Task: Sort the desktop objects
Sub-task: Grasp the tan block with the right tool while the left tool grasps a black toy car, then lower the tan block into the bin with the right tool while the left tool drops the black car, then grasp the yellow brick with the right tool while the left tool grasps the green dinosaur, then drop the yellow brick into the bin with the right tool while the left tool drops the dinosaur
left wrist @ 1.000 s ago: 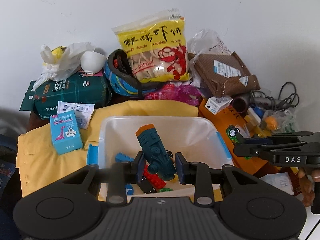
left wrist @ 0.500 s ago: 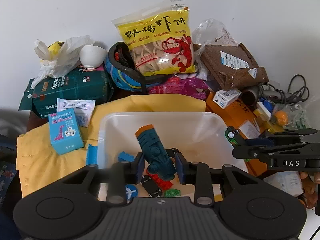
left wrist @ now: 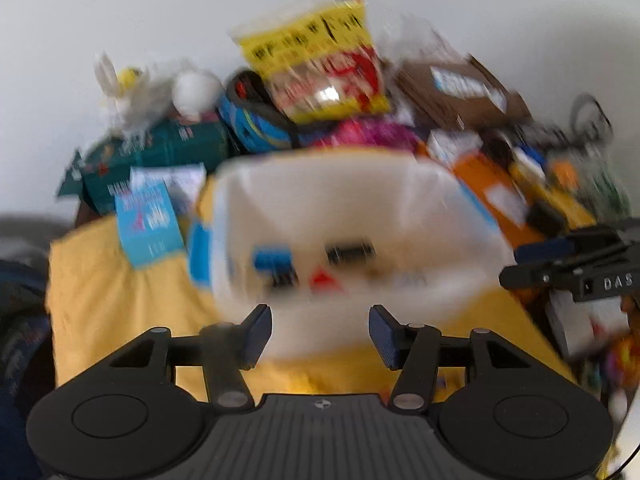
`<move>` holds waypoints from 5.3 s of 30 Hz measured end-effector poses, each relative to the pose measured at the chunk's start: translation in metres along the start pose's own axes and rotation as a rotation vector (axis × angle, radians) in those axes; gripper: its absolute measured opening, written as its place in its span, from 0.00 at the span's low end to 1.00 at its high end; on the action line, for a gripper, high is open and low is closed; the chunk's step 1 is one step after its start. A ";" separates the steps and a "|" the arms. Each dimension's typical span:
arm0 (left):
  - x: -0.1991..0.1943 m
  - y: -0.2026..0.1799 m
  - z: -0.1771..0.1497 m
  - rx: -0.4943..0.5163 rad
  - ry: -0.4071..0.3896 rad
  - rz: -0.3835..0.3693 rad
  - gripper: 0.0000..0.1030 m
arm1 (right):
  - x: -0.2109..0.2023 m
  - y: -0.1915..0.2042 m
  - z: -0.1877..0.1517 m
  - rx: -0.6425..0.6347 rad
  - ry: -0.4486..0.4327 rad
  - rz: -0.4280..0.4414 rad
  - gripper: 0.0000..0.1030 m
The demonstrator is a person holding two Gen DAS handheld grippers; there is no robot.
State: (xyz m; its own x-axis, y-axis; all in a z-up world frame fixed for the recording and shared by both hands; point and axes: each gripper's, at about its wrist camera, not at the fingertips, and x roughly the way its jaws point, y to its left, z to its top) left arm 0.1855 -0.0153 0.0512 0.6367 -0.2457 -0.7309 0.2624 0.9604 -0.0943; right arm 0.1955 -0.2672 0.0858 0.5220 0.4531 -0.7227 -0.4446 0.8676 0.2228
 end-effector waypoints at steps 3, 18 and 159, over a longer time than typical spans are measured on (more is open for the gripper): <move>0.009 -0.014 -0.051 0.025 0.052 0.003 0.56 | 0.013 0.005 -0.053 -0.001 0.045 -0.049 0.56; 0.079 -0.027 -0.112 0.010 0.196 0.018 0.54 | 0.081 0.012 -0.088 0.025 0.122 -0.155 0.40; -0.019 0.011 0.091 -0.083 -0.026 -0.058 0.25 | -0.025 0.008 0.089 0.004 -0.088 0.003 0.34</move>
State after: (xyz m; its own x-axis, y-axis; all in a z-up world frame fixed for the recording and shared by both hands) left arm 0.2422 -0.0118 0.1256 0.6413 -0.3040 -0.7045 0.2393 0.9516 -0.1927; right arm 0.2432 -0.2536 0.1639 0.5827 0.4714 -0.6620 -0.4435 0.8671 0.2270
